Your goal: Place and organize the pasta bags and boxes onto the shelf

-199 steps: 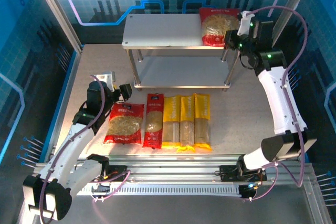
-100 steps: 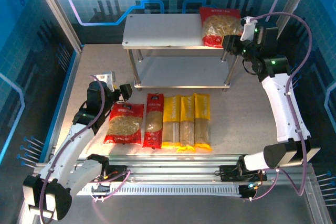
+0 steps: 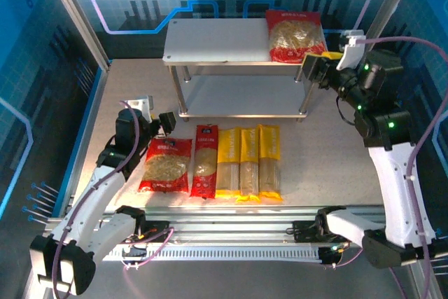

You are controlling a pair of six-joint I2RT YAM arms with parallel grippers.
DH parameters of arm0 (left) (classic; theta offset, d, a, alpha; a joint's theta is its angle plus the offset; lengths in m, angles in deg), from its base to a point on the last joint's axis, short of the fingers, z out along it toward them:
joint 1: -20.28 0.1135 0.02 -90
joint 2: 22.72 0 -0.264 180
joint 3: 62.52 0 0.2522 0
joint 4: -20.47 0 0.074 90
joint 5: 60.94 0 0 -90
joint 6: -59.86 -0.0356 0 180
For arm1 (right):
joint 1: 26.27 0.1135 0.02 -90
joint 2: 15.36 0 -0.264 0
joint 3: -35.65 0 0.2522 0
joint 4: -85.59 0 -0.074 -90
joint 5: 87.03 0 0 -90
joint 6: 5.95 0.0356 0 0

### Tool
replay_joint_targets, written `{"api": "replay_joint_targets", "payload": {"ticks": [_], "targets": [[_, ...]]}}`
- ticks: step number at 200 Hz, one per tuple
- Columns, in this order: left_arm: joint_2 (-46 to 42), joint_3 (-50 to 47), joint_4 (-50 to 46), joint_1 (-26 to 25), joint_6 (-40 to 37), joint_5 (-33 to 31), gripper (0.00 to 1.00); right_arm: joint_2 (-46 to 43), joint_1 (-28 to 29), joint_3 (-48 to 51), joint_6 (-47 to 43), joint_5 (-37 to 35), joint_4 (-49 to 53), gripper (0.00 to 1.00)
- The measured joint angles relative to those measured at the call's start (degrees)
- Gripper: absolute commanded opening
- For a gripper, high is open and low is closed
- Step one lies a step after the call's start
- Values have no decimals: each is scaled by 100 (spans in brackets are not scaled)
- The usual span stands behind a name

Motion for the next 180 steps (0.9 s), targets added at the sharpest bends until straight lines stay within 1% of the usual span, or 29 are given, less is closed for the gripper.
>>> {"api": "replay_joint_targets", "payload": {"ticks": [22,44,68,89,98,116,133,153,166,180], "targets": [[2,0,-63,-168,-7,-76,71,-168,671,247,-79,-334,385,58],[33,-2,-153,-444,-11,-190,72,-339,1318,782,-11,-603,811,59],[105,-31,-203,-763,-9,-306,72,-599,1958,1753,415,-800,1207,60],[131,-111,-291,-975,-7,-404,72,-852,2376,2791,870,-925,1399,61],[131,-153,-313,-1029,-4,-417,73,-929,2446,3191,1023,-960,1434,65],[131,-199,-376,-1091,-2,-433,74,-1016,2457,3987,1340,-1060,1408,68],[131,-216,-393,-1110,-2,-428,75,-898,2461,4518,1539,-1095,1272,74],[131,-216,-382,-1121,0,-409,75,-487,2461,4780,1648,-1091,955,78],[131,-216,-380,-1126,7,-391,75,-164,2461,4822,1681,-1075,697,83],[131,-216,-380,-1130,11,-385,75,186,2452,4835,1703,-1064,387,84]]}}
